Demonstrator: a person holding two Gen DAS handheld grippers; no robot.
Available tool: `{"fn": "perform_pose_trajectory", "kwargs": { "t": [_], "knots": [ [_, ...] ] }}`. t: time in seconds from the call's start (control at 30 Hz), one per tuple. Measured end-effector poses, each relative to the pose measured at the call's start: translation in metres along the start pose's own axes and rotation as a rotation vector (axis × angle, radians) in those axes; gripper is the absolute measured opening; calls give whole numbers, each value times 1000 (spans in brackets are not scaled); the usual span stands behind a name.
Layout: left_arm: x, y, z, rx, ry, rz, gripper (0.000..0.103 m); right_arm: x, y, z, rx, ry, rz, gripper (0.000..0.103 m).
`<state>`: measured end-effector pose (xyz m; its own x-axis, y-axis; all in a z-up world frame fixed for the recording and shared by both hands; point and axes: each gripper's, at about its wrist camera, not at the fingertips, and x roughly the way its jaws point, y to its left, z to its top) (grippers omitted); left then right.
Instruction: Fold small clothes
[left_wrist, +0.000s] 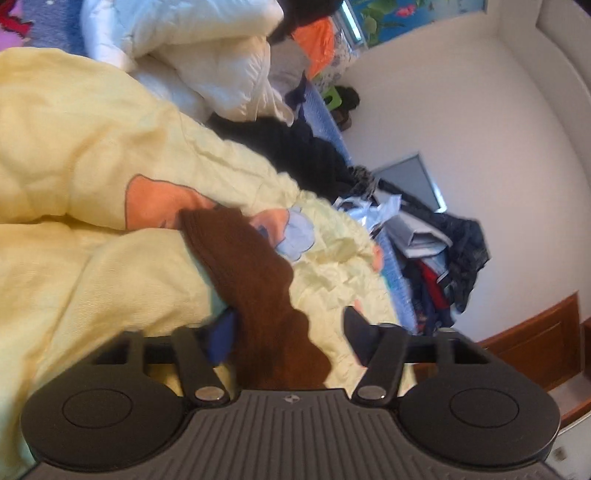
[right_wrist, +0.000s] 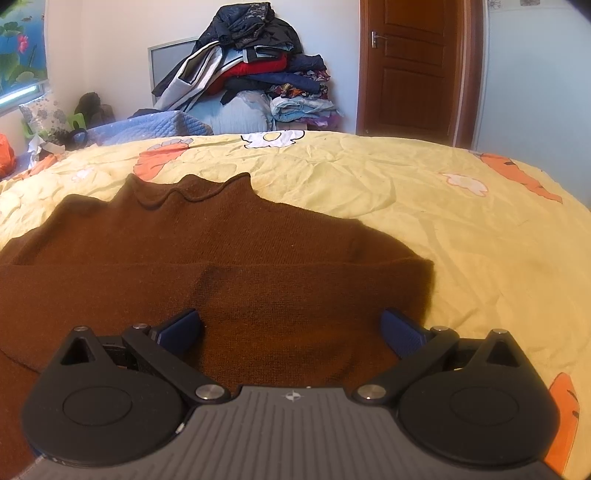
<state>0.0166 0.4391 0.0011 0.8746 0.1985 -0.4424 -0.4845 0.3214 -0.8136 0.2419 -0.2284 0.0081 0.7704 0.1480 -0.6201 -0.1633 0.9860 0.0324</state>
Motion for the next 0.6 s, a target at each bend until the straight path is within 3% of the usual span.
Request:
{"fn": "perform_pose_trajectory", "kwargs": {
  "t": [0.1,0.2,0.27,0.37,0.43,0.53,0.6],
  "knots": [
    [14,2,-7,70,-8,104,13,0,0,0,0,0,1,103],
    [12,-16,-14,157,-52,186,7,0,0,0,1,0,1,103],
    [5,-47,-30,266,-84,167,6,0,-1,0,3,-1,2,103],
    [-2,-115,-81,463,-58,16,6,0,-1,1,10,-3,4,103],
    [-3,-161,-131,587,5,-122,6,0,-1,1,14,-4,6,103],
    [0,-217,-223,758,200,-322,6,-1,-3,0,25,-9,12,103],
    [5,-240,-288,885,411,-447,9,-2,-5,0,40,-14,22,103]
  ]
}}
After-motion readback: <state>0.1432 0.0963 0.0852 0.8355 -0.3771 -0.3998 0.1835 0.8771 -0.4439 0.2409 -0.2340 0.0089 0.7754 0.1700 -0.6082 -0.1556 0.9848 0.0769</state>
